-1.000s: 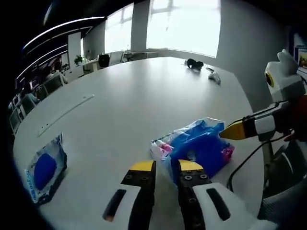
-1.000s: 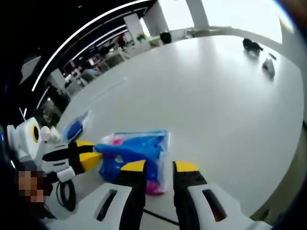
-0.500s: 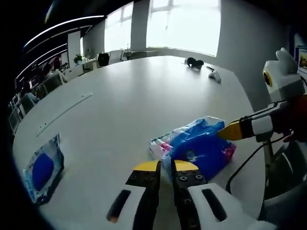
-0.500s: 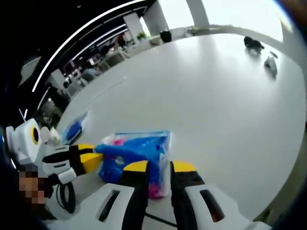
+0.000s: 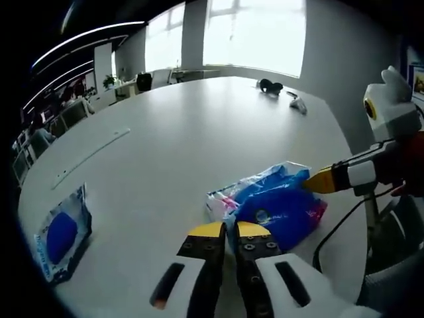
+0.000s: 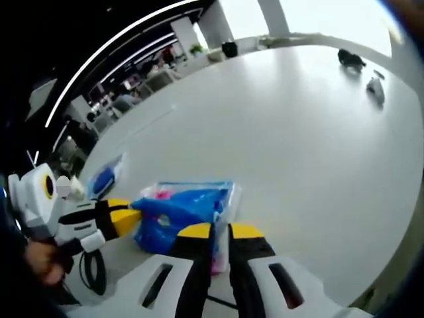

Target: Arrange the tabletop items into an orderly group along one side of the table until the central work area is clear of visible clutter.

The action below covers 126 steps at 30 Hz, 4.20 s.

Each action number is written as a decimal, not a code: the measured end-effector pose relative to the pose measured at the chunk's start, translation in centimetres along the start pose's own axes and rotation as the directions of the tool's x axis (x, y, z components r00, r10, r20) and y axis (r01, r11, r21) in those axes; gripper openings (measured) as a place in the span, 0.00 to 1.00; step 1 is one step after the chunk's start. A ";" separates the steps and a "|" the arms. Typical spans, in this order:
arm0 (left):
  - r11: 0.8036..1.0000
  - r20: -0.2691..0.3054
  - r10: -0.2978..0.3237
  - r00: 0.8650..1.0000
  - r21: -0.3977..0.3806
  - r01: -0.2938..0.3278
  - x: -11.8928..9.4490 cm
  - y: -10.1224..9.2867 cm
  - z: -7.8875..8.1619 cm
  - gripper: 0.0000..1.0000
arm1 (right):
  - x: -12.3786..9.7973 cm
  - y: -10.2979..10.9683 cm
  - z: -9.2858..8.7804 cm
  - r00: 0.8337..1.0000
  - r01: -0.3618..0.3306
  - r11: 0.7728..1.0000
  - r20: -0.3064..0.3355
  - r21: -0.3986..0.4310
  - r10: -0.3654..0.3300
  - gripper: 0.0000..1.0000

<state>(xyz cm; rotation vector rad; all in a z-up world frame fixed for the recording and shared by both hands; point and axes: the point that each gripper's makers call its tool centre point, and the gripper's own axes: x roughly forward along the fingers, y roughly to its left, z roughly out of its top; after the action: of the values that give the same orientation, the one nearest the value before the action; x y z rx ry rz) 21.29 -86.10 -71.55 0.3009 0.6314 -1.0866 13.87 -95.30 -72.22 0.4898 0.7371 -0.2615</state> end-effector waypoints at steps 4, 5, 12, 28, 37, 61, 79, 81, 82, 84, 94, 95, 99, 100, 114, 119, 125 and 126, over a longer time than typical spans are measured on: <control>1.000 0.007 0.004 1.000 0.001 -0.004 -0.3 0.3 0.3 0.03 | 0.0 0.4 0.3 1.000 -0.002 1.000 0.004 -0.004 0.002 0.02; 1.000 0.011 0.006 1.000 0.000 -0.006 -0.4 0.4 0.5 0.02 | 0.0 0.5 0.4 1.000 -0.003 1.000 0.006 -0.006 0.004 0.02; 1.000 0.021 0.016 1.000 -0.002 -0.015 -1.0 1.3 1.1 0.02 | 0.2 1.5 1.4 1.000 -0.010 1.000 0.012 -0.006 0.010 0.00; 0.996 0.060 0.085 0.995 -0.032 -0.083 -2.6 5.9 3.1 0.02 | 2.4 5.5 4.7 0.997 -0.072 0.996 0.012 -0.050 0.073 0.00; 0.990 0.071 0.130 0.989 -0.068 -0.125 -3.4 8.7 3.6 0.02 | 3.9 7.9 6.2 0.994 -0.108 0.990 -0.001 -0.093 0.109 0.00; 0.974 0.077 0.198 0.977 -0.123 -0.188 -4.1 13.1 3.6 0.02 | 7.0 11.6 8.4 0.986 -0.164 0.970 -0.043 -0.178 0.159 0.00; 0.966 0.071 0.218 0.973 -0.155 -0.205 -3.0 15.0 3.2 0.01 | 9.1 12.4 9.0 0.983 -0.180 0.963 -0.074 -0.203 0.168 0.00; 0.965 0.073 0.221 0.973 -0.162 -0.207 -2.8 15.2 3.3 0.01 | 9.3 12.5 9.2 0.983 -0.179 0.961 -0.073 -0.209 0.167 0.00; 0.964 0.073 0.222 0.972 -0.164 -0.208 -2.8 15.3 3.3 0.01 | 9.4 12.5 9.3 0.983 -0.179 0.961 -0.075 -0.211 0.167 0.00; 0.962 0.074 0.226 0.971 -0.172 -0.211 -2.7 15.7 3.3 0.01 | 9.7 12.7 9.5 0.983 -0.181 0.959 -0.078 -0.217 0.168 0.00; 0.953 0.073 0.242 0.967 -0.206 -0.223 -2.3 17.0 3.1 0.01 | 11.0 13.5 10.0 0.980 -0.194 0.954 -0.089 -0.230 0.178 0.00; 0.953 0.072 0.243 0.967 -0.206 -0.224 -2.2 17.1 3.1 0.01 | 11.0 13.6 10.1 0.979 -0.198 0.952 -0.084 -0.234 0.183 0.00; 0.952 0.077 0.240 0.968 -0.213 -0.219 -1.9 17.3 3.1 0.01 | 11.6 13.4 10.1 0.981 -0.191 0.955 -0.082 -0.228 0.177 0.00; 0.951 0.079 0.239 0.968 -0.222 -0.216 -1.7 17.4 3.1 0.01 | 11.7 13.4 10.2 0.981 -0.190 0.955 -0.082 -0.229 0.175 0.00; 0.940 0.096 0.249 0.964 -0.266 -0.216 -1.2 18.0 3.7 0.01 | 12.9 13.6 11.4 0.982 -0.184 0.954 -0.076 -0.235 0.171 0.00; 0.933 0.115 0.250 0.961 -0.294 -0.207 -1.4 18.1 4.3 0.01 | 12.9 13.8 12.0 0.983 -0.181 0.954 -0.063 -0.238 0.171 0.00; 0.930 0.120 0.254 0.960 -0.304 -0.208 -1.2 18.2 4.6 0.01 | 13.2 13.8 12.2 0.984 -0.178 0.955 -0.064 -0.239 0.167 0.00; 0.929 0.122 0.254 0.960 -0.307 -0.207 -1.2 18.3 4.6 0.01 | 13.3 13.8 12.4 0.984 -0.176 0.955 -0.064 -0.240 0.166 0.00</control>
<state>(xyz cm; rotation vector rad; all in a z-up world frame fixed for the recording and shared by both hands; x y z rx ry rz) 38.74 -79.47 -68.53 0.0292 0.5871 -0.7687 35.96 -90.60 -69.03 0.3219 0.7524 0.0034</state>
